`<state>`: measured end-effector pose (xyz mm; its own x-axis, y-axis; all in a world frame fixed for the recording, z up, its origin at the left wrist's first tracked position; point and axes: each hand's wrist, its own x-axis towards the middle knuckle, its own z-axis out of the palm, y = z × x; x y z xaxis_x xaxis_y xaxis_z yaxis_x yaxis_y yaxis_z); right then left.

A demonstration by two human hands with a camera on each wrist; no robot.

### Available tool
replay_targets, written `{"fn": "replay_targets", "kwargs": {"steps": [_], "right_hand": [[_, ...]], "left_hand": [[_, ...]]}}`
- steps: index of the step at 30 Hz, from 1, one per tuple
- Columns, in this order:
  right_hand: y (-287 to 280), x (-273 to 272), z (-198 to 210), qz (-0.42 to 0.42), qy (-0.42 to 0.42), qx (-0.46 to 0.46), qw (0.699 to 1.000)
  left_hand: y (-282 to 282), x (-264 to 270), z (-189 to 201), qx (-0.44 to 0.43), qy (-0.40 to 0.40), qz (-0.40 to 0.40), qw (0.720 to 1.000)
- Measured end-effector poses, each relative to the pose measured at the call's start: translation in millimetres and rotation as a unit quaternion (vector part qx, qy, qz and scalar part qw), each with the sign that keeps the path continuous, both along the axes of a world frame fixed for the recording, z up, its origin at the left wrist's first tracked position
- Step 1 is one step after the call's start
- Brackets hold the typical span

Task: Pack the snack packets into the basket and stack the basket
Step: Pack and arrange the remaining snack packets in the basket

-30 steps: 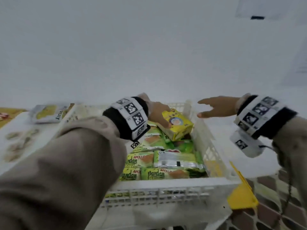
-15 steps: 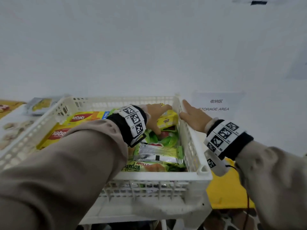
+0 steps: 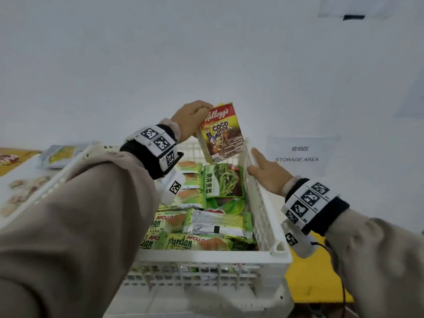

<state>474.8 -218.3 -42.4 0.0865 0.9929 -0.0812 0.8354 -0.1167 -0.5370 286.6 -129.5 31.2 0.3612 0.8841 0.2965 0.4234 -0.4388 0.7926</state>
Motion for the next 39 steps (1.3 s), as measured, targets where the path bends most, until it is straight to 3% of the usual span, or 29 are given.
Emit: {"fn": "replay_targets", "kwargs": {"steps": [2, 5, 9, 11, 13, 15, 20, 23, 25, 27, 28, 30, 32, 39], "right_hand": [[0, 0, -1, 0.002, 0.007, 0.001, 1.000], [-1, 0, -1, -0.004, 0.011, 0.003, 1.000], [1, 0, -3, -0.013, 0.017, 0.008, 1.000], [1, 0, -3, -0.016, 0.021, 0.004, 1.000], [0, -2, -2, -0.019, 0.034, -0.003, 0.999], [0, -2, -2, -0.022, 0.042, -0.005, 0.999], [2, -2, -5, -0.023, 0.060, 0.001, 0.998], [3, -2, -7, -0.022, 0.072, 0.004, 0.997], [6, 0, -9, -0.022, 0.084, 0.013, 0.996], [6, 1, -10, -0.022, 0.096, 0.017, 0.995], [6, 0, -10, -0.022, 0.104, 0.018, 0.994], [6, -1, -10, -0.020, 0.114, 0.021, 0.993], [6, -1, -11, -0.017, 0.119, 0.025, 0.992], [4, -1, -11, -0.012, 0.116, 0.028, 0.993]], "left_hand": [[-4, 6, 1, -0.037, 0.021, -0.016, 0.999], [-5, 16, -11, -0.096, 0.122, -0.064, 0.986], [4, 29, -37, -0.167, 0.171, -0.050, 0.970], [12, 31, -48, -0.099, 0.248, -0.053, 0.962], [19, 29, -54, -0.011, 0.369, -0.051, 0.928], [21, 26, -52, 0.034, 0.439, -0.035, 0.897], [6, 27, -52, -0.006, 0.458, -0.157, 0.875], [-11, 29, -51, -0.005, 0.480, -0.158, 0.863], [-26, 29, -42, 0.023, 0.464, -0.155, 0.872], [-39, 28, -39, 0.026, 0.423, -0.209, 0.881], [-45, 26, -40, -0.002, 0.421, -0.251, 0.872], [-55, 22, -48, -0.064, 0.469, -0.311, 0.824], [-60, 21, -61, -0.076, 0.530, -0.318, 0.782], [-68, 23, -66, -0.052, 0.577, -0.281, 0.765]]}}
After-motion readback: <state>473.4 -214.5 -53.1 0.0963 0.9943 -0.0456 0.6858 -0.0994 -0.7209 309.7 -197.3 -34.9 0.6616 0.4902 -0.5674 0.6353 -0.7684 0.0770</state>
